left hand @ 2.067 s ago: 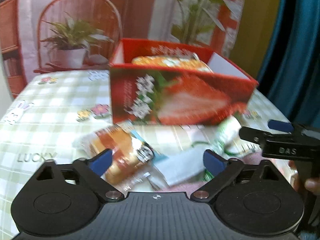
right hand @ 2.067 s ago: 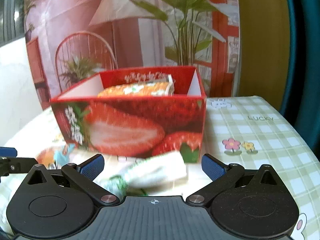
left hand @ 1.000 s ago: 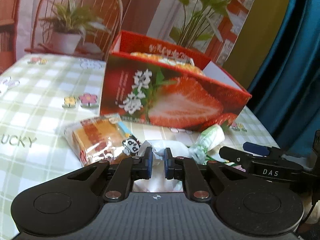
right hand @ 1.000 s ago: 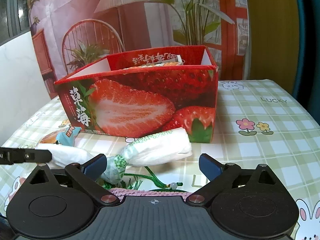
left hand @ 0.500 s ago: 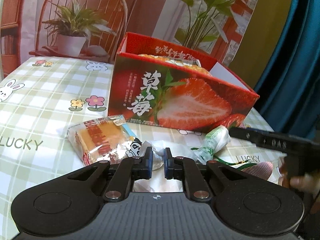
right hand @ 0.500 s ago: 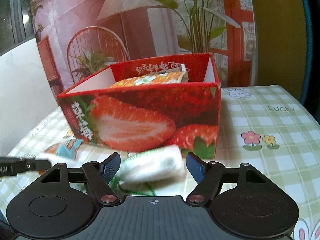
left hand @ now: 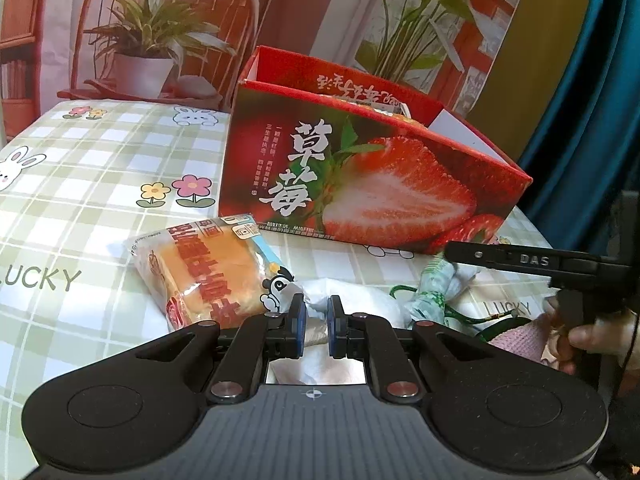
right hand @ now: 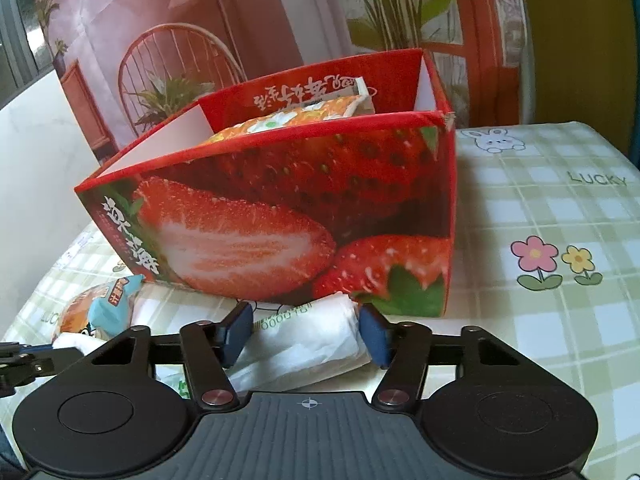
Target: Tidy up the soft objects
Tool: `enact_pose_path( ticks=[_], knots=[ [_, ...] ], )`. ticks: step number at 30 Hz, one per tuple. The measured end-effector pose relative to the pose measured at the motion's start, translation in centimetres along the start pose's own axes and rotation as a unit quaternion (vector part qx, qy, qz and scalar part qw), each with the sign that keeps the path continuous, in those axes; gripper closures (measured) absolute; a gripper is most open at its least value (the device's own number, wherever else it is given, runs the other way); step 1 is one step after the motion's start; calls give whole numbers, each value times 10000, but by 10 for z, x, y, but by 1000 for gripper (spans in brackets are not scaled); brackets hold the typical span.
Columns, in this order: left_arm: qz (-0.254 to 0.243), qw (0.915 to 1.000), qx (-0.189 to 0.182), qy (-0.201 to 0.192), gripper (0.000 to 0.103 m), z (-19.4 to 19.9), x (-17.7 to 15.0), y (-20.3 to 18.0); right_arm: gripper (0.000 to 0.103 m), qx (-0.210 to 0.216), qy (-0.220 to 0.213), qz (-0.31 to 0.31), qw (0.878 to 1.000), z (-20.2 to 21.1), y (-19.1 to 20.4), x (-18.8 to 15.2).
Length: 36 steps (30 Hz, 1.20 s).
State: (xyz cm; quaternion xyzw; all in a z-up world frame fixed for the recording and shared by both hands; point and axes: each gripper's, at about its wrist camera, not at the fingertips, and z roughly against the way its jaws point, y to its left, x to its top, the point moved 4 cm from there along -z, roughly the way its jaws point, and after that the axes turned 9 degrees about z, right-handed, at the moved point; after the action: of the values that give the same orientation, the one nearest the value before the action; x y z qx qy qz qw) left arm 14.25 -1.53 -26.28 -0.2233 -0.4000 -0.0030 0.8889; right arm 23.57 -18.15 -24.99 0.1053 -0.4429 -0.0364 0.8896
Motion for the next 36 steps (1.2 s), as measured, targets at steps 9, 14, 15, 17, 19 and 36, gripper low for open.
enact_pose_path(
  ticks=[9,14,15,17,19,36],
  knots=[
    [-67,9998,-159,-50,92,3,2,-6,93,-54,-211,-546,9983,36,-20,-17],
    [-232,9987,-317,-323,92,11,18,-20,95,-138,-564,-451,9973,59,-21,-9],
    [-239,9984,-347,-389,92,13,22,-22,95,-173,-647,-390,9970,63,-19,-6],
    [-267,9973,-412,-550,92,19,30,-27,95,-228,-807,-307,9960,73,-18,0],
    [-292,9960,-450,-710,92,24,38,-32,95,-268,-970,-282,9945,84,-18,6],
    [-579,9825,-638,-1653,92,54,120,-62,98,-281,-1808,52,9831,126,-3,65]
  ],
)
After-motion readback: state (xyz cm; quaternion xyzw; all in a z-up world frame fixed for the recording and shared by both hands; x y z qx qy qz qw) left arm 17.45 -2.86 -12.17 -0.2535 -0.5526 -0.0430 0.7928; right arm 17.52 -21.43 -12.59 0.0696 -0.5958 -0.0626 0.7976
